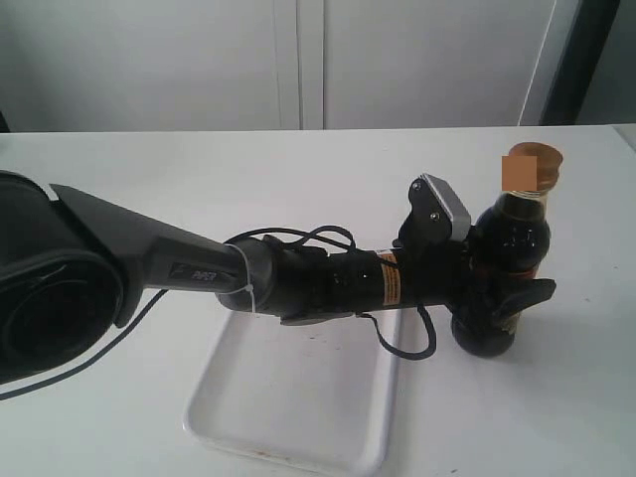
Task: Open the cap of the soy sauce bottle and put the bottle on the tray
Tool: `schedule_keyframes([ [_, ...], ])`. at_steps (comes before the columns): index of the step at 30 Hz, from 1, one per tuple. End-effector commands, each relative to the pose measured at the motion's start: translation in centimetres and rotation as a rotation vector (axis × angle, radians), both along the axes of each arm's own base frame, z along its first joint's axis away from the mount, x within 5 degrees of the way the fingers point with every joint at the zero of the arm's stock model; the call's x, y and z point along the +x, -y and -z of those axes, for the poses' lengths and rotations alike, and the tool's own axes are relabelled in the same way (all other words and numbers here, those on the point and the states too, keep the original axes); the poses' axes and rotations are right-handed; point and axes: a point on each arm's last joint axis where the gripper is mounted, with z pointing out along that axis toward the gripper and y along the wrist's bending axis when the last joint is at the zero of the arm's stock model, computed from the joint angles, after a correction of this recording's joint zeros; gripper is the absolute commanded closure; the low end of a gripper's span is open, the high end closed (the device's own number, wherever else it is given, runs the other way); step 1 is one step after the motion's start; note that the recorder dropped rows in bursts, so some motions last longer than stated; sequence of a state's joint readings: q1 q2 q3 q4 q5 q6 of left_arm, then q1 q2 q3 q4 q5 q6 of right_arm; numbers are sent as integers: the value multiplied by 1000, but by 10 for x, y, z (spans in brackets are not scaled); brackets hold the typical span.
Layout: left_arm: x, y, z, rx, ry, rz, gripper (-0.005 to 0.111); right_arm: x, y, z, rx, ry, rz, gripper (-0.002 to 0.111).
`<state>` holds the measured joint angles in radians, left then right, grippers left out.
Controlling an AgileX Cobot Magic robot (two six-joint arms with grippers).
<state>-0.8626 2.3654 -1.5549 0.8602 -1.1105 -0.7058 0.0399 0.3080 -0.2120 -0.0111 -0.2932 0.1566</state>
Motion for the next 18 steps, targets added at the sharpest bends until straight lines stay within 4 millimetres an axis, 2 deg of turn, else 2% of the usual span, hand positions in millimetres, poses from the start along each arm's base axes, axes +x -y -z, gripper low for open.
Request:
schedule_keyframes([
  [1, 2, 0, -1, 0, -18, -16, 107, 18, 0, -27, -4, 28, 9, 108],
  [8, 2, 0, -1, -1, -20, -16, 107, 58, -3, -53, -78, -77, 8, 108],
  [18, 2, 0, -1, -1, -22, -16, 107, 88, -2, -65, -190, -286, 31, 108],
])
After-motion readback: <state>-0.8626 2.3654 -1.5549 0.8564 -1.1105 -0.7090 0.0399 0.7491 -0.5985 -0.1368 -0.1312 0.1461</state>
